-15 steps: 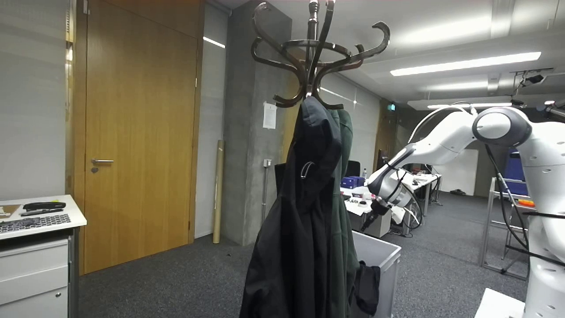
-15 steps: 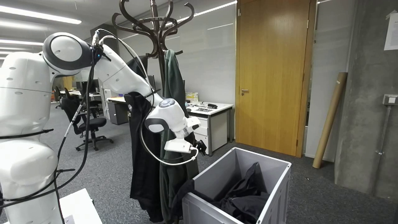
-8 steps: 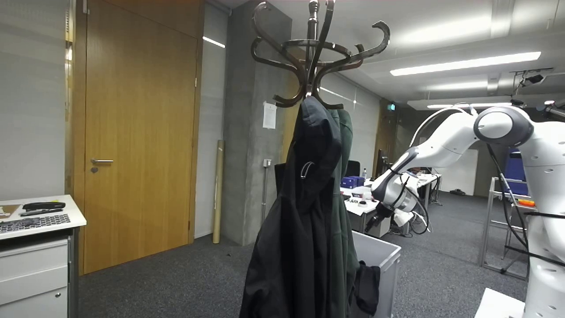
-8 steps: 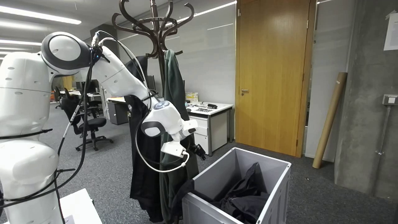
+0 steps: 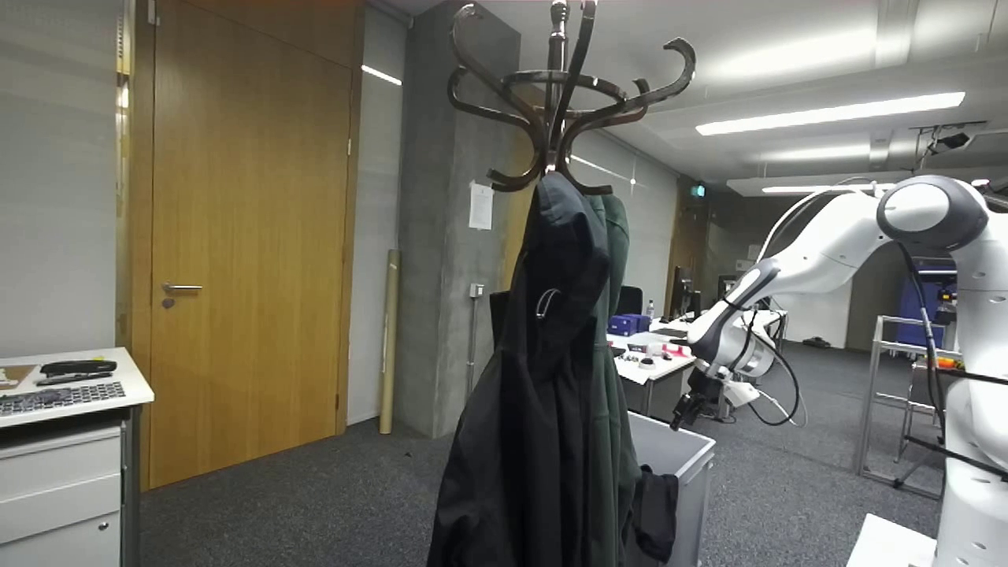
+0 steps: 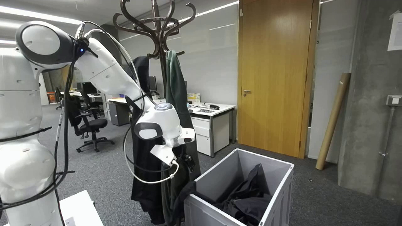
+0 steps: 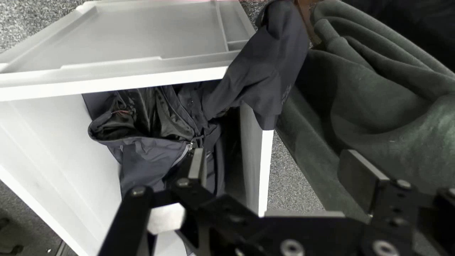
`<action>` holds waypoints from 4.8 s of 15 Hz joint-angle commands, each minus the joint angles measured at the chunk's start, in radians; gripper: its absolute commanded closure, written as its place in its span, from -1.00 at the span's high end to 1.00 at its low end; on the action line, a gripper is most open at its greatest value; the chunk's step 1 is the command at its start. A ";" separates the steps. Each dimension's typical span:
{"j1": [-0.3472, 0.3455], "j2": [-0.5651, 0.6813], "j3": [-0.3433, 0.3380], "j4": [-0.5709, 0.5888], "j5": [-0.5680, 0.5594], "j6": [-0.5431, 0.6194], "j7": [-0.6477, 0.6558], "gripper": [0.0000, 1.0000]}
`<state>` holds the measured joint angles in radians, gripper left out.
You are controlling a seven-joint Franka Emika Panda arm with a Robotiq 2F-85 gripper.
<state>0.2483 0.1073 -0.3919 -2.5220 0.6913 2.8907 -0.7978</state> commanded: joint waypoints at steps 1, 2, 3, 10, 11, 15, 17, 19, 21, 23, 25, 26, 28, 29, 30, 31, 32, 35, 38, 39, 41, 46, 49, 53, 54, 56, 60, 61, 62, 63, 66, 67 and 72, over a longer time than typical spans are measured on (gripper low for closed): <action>0.000 -0.016 -0.008 -0.011 -0.011 -0.010 0.010 1.00; 0.000 -0.027 -0.012 -0.020 -0.015 -0.015 0.012 1.00; 0.000 -0.034 -0.013 -0.025 -0.015 -0.016 0.013 1.00; 0.054 0.103 0.006 -0.012 -0.032 0.113 0.135 1.00; 0.065 0.131 0.011 -0.003 -0.024 0.139 0.143 1.00; 0.128 0.239 -0.001 0.032 -0.043 0.171 0.206 1.00; 0.023 0.267 0.085 0.025 -0.277 0.213 0.392 1.00; 0.148 0.311 -0.027 0.041 -0.243 0.201 0.400 1.00; 0.192 0.346 -0.076 0.052 -0.245 0.201 0.405 1.00; 0.234 0.371 -0.116 0.061 -0.240 0.198 0.400 1.00; 0.267 0.391 -0.148 0.070 -0.234 0.195 0.391 1.00; 0.276 0.397 -0.156 0.073 -0.231 0.195 0.385 1.00; 0.289 0.405 -0.166 0.079 -0.229 0.191 0.375 1.00; 0.210 0.380 -0.117 0.065 -0.415 0.212 0.511 1.00; 0.197 0.375 -0.111 0.067 -0.463 0.208 0.530 1.00; 0.170 0.369 -0.094 0.069 -0.542 0.207 0.583 1.00; 0.151 0.363 -0.084 0.070 -0.596 0.202 0.616 1.00; 0.075 0.354 -0.034 0.077 -0.704 0.195 0.674 1.00; 0.009 0.353 0.011 0.084 -0.758 0.206 0.693 1.00; -0.021 0.352 0.037 0.087 -0.767 0.212 0.688 1.00; -0.083 0.355 0.094 0.093 -0.776 0.241 0.673 1.00; -0.291 0.361 0.306 0.100 -0.784 0.295 0.618 1.00; -0.408 0.365 0.419 0.105 -0.803 0.261 0.571 1.00; -0.428 0.364 0.405 0.104 -0.865 0.240 0.505 1.00; -0.426 0.364 0.395 0.105 -0.880 0.237 0.492 1.00; -0.432 0.368 0.394 0.108 -0.904 0.239 0.470 1.00; -0.445 0.374 0.404 0.110 -0.934 0.259 0.440 1.00; -0.446 0.374 0.406 0.110 -0.938 0.263 0.437 1.00; -0.450 0.376 0.409 0.111 -0.943 0.264 0.431 1.00; -0.453 0.377 0.413 0.112 -0.948 0.264 0.427 0.98; -0.473 0.383 0.437 0.115 -0.954 0.263 0.407 0.39; -0.482 0.384 0.446 0.115 -0.955 0.263 0.399 0.22; -0.520 0.386 0.484 0.116 -0.962 0.259 0.367 -0.55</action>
<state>-0.2194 0.4918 0.0536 -2.4164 -0.2426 3.1531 -0.3957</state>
